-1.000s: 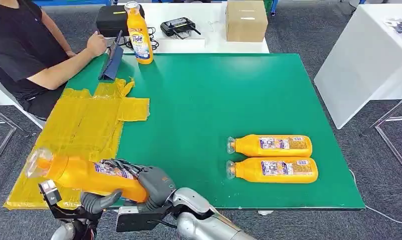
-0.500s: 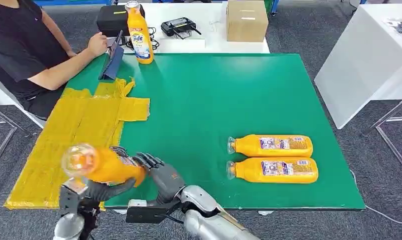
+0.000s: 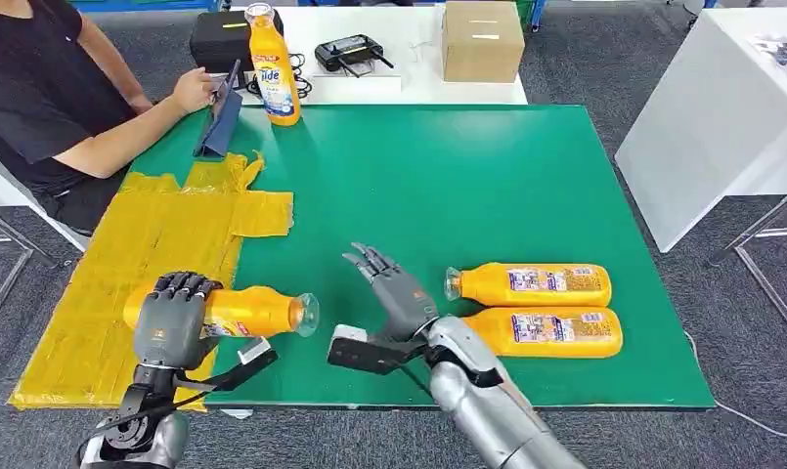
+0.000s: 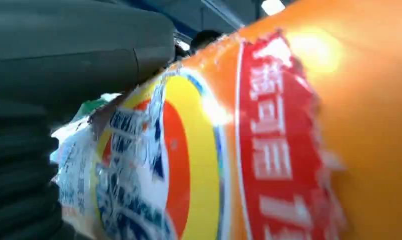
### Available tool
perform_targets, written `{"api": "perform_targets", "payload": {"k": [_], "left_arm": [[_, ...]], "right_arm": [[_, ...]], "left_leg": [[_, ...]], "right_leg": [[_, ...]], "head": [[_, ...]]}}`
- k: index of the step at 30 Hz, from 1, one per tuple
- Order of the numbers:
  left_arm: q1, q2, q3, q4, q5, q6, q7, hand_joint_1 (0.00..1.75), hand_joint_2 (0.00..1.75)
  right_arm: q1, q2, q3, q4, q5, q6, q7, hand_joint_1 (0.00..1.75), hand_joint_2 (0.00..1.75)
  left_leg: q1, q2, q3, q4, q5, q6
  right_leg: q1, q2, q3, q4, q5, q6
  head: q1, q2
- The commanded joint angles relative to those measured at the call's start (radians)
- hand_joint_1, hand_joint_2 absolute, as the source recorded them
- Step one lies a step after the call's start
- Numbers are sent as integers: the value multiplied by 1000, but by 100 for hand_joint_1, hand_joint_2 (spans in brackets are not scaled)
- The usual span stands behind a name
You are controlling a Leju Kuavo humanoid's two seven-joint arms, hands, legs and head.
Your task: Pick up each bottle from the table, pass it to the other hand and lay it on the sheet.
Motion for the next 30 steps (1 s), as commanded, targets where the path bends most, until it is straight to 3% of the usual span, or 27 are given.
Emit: {"api": "perform_targets", "payload": {"k": [1, 5, 8, 9, 13, 22, 23, 24, 25, 28, 30], "left_arm": [[-149, 143, -65, 404, -27, 15, 142, 175, 175], [-125, 171, -85, 429, -27, -40, 199, 175, 175], [-119, 143, -16, 476, -26, -30, 119, 175, 175], [-107, 152, -25, 477, -27, -14, 133, 0, 175], [-78, 130, 29, 444, 68, -34, -9, 0, 175], [-75, 127, 35, 428, 67, -42, -15, 0, 175], [-71, 126, 32, 417, 121, -56, -70, 0, 0], [-63, 126, 32, 397, 168, -65, -113, 0, 0], [-50, 126, 32, 369, 198, -74, -137, 0, 0], [-17, 139, 35, 288, 361, -139, -237, 0, 0], [4, 134, 54, 238, 445, -158, -278, 0, 0]], "right_arm": [[-30, -189, -126, -247, -55, 82, -21, 0, 175], [-20, -313, -164, -322, -163, 166, -48, 0, 175], [-3, -458, -213, -372, -286, 293, -75, 0, 175], [6, -493, -226, -384, -310, 323, -83, 0, 175], [85, -602, -281, -463, -338, 362, -101, 0, 175], [88, -591, -276, -471, -337, 365, -98, 0, 175], [91, -608, -264, -477, -329, 367, -87, 0, 0], [107, -631, -263, -491, -331, 370, -88, 0, 0], [128, -657, -265, -509, -342, 385, -83, 0, 175], [175, -785, -245, -561, -414, 484, -67, 0, 175], [192, -792, -217, -564, -363, 465, -66, 0, 175]], "left_leg": [[-1, -7, 2, -3, 2, 1], [0, -4, 1, -1, 0, 2], [-1, -9, 3, -2, 1, 3], [-1, -7, 2, -1, 1, 2], [-4, -11, 4, -3, 0, 4], [-6, -2, 4, -2, -3, 5], [-6, -3, 5, -2, -2, 5], [-6, -3, 4, -2, -2, 5], [-5, -3, 5, -3, -2, 5], [-5, -5, 4, -2, -2, 6], [-5, -8, 4, -1, -2, 7]], "right_leg": [[0, -8, 4, -2, -1, 0], [0, -5, 3, -1, -1, 1], [0, -10, 7, -3, -2, 2], [0, -7, 5, -2, -2, 2], [-3, -11, 9, -4, -1, 2], [-6, -2, 6, -1, 0, 0], [-6, -3, 7, -2, 0, 0], [-5, -3, 6, -1, 0, 1], [-5, -3, 7, -2, 0, 1], [-4, -5, 8, -2, -1, 1], [-4, -8, 9, -2, -2, 2]], "head": [[0, 0], [0, 0], [0, 0], [0, 0], [0, 0], [0, 0], [-1, 0], [0, 0], [-1, 0], [-1, 0], [0, 0]]}}
